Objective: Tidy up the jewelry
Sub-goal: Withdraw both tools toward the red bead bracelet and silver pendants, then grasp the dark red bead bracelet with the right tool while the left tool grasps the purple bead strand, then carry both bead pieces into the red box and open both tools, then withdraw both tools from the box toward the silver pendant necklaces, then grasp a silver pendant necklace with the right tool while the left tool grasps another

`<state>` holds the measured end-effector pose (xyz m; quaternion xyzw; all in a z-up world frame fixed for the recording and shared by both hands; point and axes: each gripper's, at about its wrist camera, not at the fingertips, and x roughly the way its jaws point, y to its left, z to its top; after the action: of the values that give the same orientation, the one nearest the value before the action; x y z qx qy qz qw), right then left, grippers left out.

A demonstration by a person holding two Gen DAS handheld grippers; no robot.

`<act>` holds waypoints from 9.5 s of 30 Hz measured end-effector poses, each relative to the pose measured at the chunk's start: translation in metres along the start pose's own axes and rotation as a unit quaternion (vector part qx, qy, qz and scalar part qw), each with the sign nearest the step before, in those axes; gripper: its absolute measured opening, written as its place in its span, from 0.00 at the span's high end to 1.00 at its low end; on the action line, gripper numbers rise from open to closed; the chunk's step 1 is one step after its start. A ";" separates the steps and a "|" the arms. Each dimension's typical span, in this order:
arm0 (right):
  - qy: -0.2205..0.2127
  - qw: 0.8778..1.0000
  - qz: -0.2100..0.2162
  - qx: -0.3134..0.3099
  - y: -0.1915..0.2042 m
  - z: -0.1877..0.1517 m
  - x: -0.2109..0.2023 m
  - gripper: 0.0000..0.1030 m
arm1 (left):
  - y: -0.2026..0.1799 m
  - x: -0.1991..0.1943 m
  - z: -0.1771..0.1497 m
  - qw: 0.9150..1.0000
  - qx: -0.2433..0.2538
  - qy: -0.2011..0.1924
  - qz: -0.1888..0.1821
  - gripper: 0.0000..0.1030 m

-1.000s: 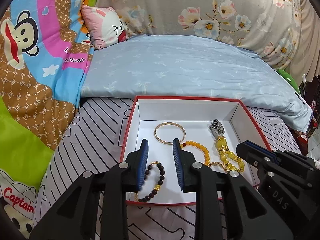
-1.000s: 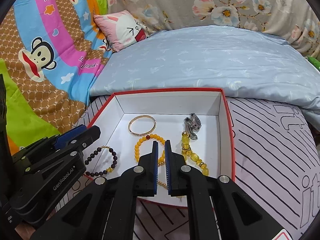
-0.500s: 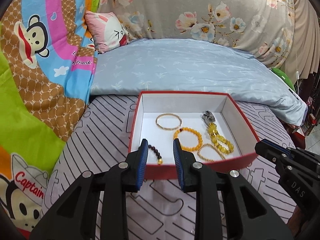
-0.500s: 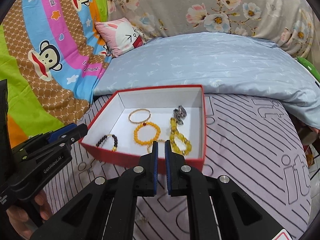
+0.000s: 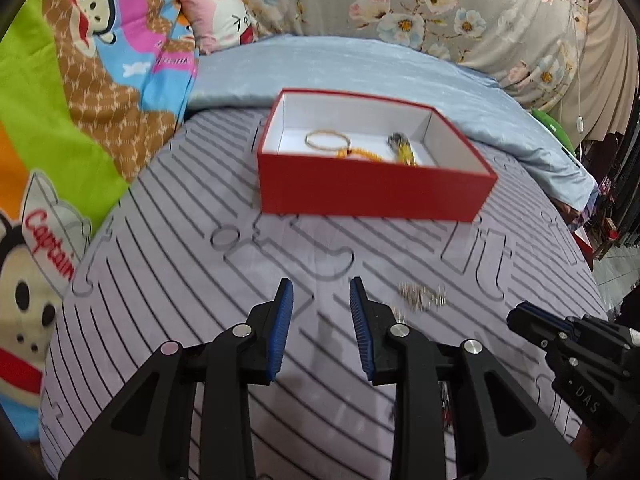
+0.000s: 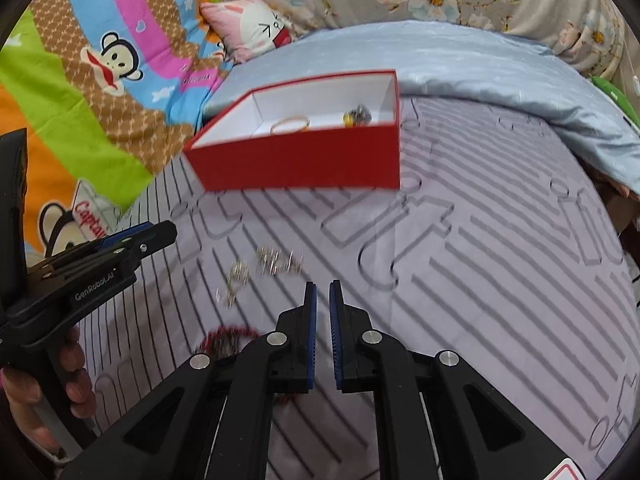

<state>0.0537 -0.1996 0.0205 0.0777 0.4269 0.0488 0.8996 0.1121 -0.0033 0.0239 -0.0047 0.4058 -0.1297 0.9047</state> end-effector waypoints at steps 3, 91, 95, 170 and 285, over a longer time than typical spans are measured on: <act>0.012 1.000 0.006 0.003 0.002 -0.016 0.000 0.92 | 0.001 0.000 -0.015 1.000 -0.007 0.015 -0.005 0.73; -0.007 0.998 -0.002 0.056 -0.017 -0.021 -0.027 0.92 | -0.040 -0.033 -0.020 0.997 0.016 0.022 -0.067 0.97; -0.010 0.999 0.006 0.049 -0.010 -0.011 -0.031 0.92 | -0.035 -0.036 -0.009 0.998 0.013 0.019 -0.064 0.97; -0.047 0.999 -0.007 0.011 -0.006 0.198 0.071 0.80 | 0.025 0.095 0.182 0.997 -0.026 0.020 0.070 0.47; 0.063 0.997 -0.010 0.035 -0.019 0.018 0.045 0.99 | -0.042 0.040 -0.011 0.995 0.036 0.095 0.001 0.73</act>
<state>0.0967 -0.2128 -0.0063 0.1016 0.4850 0.0302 0.8681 0.1198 -0.0519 -0.0086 0.0405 0.4849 -0.1427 0.8619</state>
